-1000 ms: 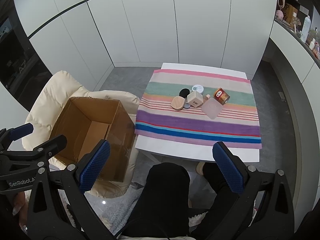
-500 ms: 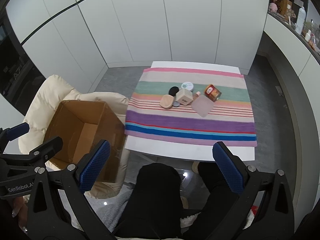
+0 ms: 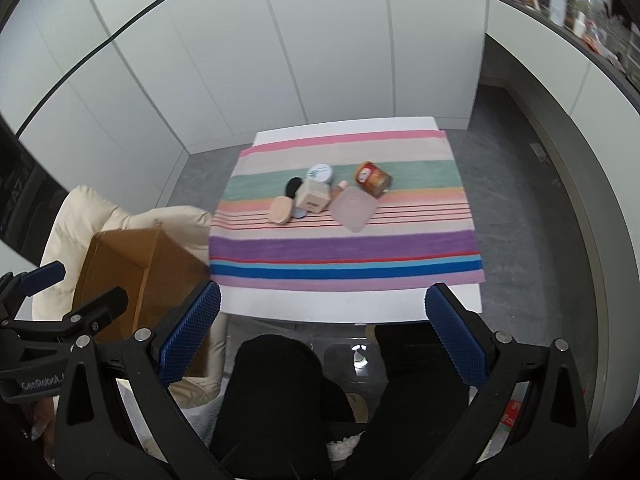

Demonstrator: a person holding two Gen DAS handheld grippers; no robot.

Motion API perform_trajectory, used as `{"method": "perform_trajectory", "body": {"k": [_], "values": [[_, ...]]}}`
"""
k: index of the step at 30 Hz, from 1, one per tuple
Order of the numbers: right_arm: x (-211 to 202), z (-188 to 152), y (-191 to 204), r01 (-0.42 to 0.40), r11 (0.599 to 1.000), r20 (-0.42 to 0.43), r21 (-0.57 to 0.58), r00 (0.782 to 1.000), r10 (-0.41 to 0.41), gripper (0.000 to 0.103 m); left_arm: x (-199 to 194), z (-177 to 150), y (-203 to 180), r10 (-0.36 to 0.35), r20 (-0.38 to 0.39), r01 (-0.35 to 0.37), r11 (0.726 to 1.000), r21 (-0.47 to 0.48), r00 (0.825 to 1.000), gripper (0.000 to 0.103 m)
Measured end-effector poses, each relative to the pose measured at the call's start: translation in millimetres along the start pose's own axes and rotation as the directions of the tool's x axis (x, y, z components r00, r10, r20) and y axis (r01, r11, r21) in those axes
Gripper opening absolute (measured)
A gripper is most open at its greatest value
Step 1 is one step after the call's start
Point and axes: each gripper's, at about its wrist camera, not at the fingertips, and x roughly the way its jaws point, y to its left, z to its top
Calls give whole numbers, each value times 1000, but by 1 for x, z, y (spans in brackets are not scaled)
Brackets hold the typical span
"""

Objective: Organize objects
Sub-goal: 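Move both tools toward the items on the striped cloth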

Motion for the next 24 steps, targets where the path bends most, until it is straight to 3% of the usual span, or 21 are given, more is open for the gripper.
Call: {"method": "perform_trajectory", "body": {"k": [5,9,11,14,17,20,24], "values": [[7,2,-42,21,999,-10,50,1000,-20,103,18,10,-32,-37,-33,37,999,14,999,103],[16,7,-68,65,994,-9,85,998,-65,103,43,17,-58,-114,-80,113,994,-8,990,103],[18,9,-77,91,992,-1,83,996,-91,103,56,22,-69,-112,-92,112,994,-3,989,103],[22,11,-86,122,990,17,71,992,-124,103,63,31,-77,-91,-42,91,996,-8,995,103],[31,12,-89,142,989,12,50,990,-143,103,68,37,-77,-124,10,124,991,-52,992,103],[45,13,-90,168,986,-4,18,986,-168,103,83,41,-81,-152,4,152,987,-58,988,103],[68,14,-94,176,984,1,16,984,-176,103,106,45,-86,-111,-14,111,993,-31,994,103]]}}
